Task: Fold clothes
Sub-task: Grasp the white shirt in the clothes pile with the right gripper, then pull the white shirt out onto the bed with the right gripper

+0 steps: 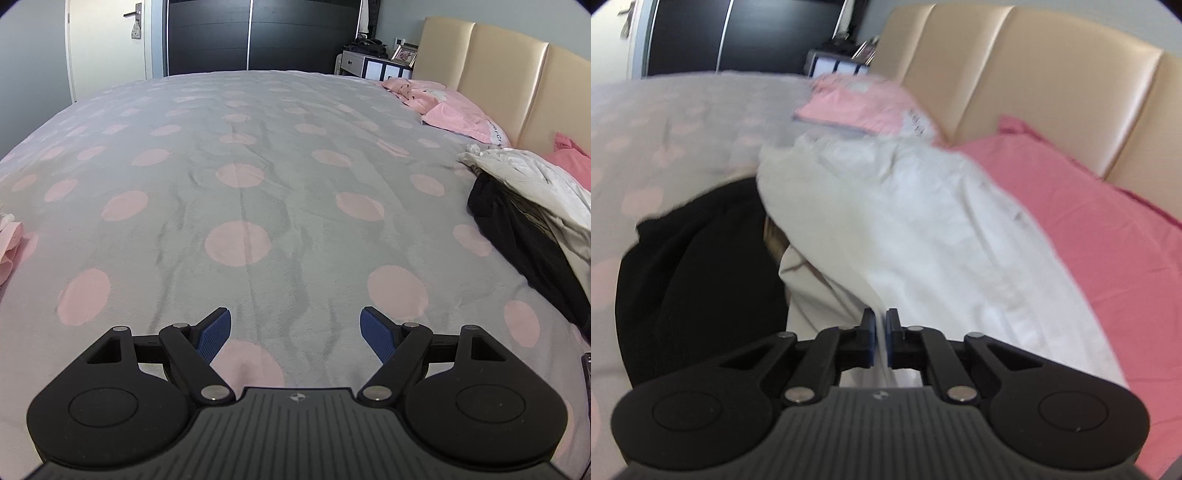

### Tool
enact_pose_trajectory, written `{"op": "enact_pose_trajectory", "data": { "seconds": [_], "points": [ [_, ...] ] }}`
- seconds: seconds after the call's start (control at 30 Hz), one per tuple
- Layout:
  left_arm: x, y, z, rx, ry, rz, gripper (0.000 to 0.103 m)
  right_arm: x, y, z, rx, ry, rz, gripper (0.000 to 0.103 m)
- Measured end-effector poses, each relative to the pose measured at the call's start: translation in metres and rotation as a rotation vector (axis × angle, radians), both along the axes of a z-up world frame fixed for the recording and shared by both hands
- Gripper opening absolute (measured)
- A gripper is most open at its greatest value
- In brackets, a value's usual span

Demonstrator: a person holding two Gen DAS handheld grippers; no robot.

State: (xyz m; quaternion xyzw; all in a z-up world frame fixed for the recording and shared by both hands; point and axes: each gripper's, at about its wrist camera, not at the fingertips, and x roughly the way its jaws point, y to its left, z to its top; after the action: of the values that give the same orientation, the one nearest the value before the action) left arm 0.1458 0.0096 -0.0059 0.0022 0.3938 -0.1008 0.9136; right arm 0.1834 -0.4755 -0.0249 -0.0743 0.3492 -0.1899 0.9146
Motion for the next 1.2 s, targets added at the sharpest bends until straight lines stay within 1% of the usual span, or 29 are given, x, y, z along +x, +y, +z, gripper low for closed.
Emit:
{"op": "enact_pose_trajectory", "data": {
  "seconds": [0.1, 0.2, 0.33, 0.4, 0.5, 0.6, 0.8, 0.87, 1.0, 1.07, 1.17, 1.2],
  "points": [
    [-0.003, -0.003, 0.004, -0.001, -0.014, -0.011, 0.077, -0.002, 0.013, 0.02, 0.039, -0.017, 0.062, 0.006],
    [-0.006, -0.007, 0.009, -0.003, -0.031, -0.021, 0.077, -0.006, 0.04, 0.037, 0.029, -0.04, 0.173, 0.006],
    [-0.011, -0.008, 0.017, -0.014, -0.056, -0.032, 0.077, -0.013, 0.074, 0.065, 0.088, -0.083, 0.286, 0.004],
    [-0.014, -0.008, 0.02, -0.019, -0.067, -0.036, 0.077, -0.016, 0.095, 0.078, 0.089, -0.091, 0.336, 0.004],
    [-0.018, -0.006, 0.026, -0.029, -0.085, -0.037, 0.077, -0.023, 0.123, 0.094, 0.172, -0.105, 0.439, 0.004],
    [-0.021, -0.002, 0.032, -0.04, -0.104, -0.031, 0.077, -0.033, 0.161, 0.106, 0.211, -0.094, 0.55, 0.004],
    [-0.03, 0.016, 0.053, -0.074, -0.17, 0.008, 0.077, -0.063, 0.244, 0.124, 0.362, -0.074, 0.826, 0.004],
    [-0.033, 0.025, 0.062, -0.076, -0.192, 0.027, 0.077, -0.078, 0.27, 0.124, 0.428, -0.047, 0.929, 0.004],
    [-0.04, 0.043, 0.075, -0.072, -0.205, 0.05, 0.077, -0.118, 0.32, 0.113, 0.466, 0.044, 1.074, 0.004],
    [-0.045, 0.049, 0.078, -0.066, -0.196, 0.043, 0.077, -0.131, 0.335, 0.102, 0.468, 0.091, 1.097, 0.004],
    [-0.053, 0.053, 0.079, -0.066, -0.178, 0.022, 0.077, -0.144, 0.343, 0.086, 0.445, 0.144, 1.115, 0.006],
    [-0.056, 0.053, 0.078, -0.064, -0.172, 0.012, 0.077, -0.147, 0.344, 0.082, 0.439, 0.159, 1.12, 0.009]
  ]
}}
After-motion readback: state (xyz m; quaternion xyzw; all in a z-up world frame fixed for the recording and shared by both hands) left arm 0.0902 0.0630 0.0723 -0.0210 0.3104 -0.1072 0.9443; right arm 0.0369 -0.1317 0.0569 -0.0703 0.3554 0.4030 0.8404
